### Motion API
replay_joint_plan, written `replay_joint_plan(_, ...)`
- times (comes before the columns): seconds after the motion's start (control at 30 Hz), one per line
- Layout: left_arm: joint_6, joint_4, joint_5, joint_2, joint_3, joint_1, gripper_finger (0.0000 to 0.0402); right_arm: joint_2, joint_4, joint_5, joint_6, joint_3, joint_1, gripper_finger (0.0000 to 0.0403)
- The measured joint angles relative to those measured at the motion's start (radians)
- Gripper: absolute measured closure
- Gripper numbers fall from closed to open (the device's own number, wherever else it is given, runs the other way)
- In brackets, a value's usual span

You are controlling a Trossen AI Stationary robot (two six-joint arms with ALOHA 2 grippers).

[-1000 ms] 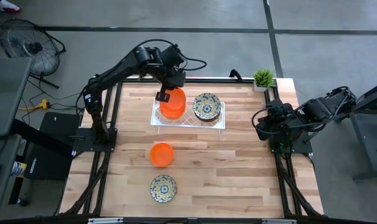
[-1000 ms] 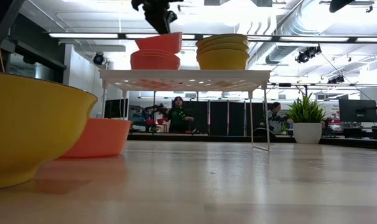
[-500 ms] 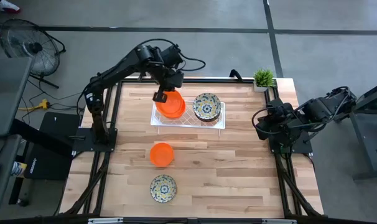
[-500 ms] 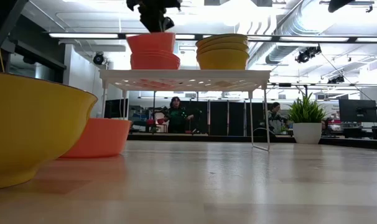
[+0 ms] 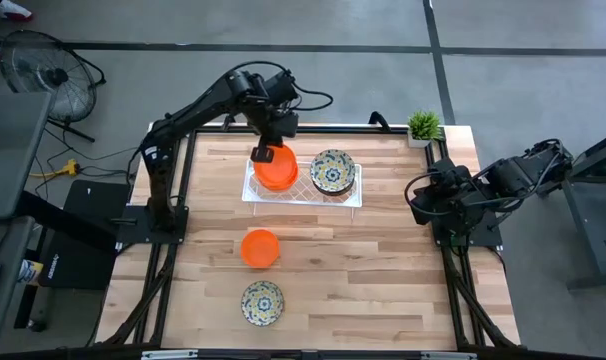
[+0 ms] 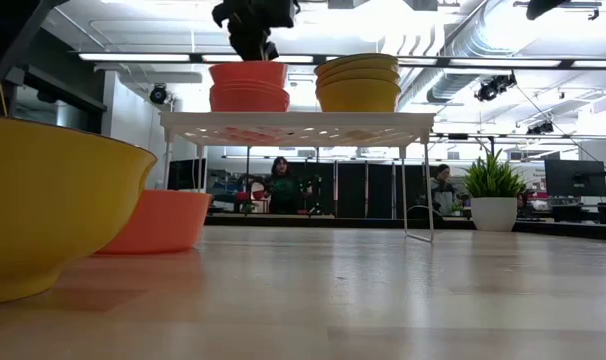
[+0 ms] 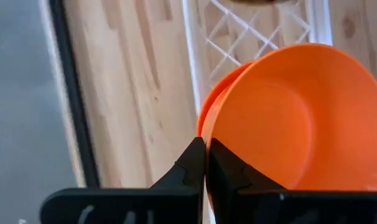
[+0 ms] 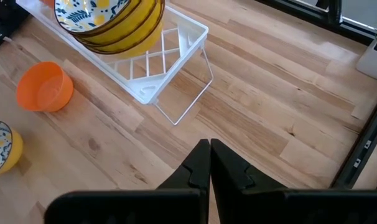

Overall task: Pick & Place Mini bowls
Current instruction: Stack the orange bowl on top of the other orange bowls on the shelf

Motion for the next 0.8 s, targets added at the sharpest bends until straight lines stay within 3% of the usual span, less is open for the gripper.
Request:
replay_joint_plan(0.5, 0.028, -0.004, -0.008, 0.022, -0.002, -0.006, 0.0397, 0.0, 0.0, -0.015, 0.037, 0.0, 0.0, 0.0403)
replay_joint_plan(0.8, 0.057, 0.008, -0.015, 0.022, -0.002, -0.006, 0.0314, 0.0, -0.001, -0.016, 0.067, 0.0, 0.0, 0.0403)
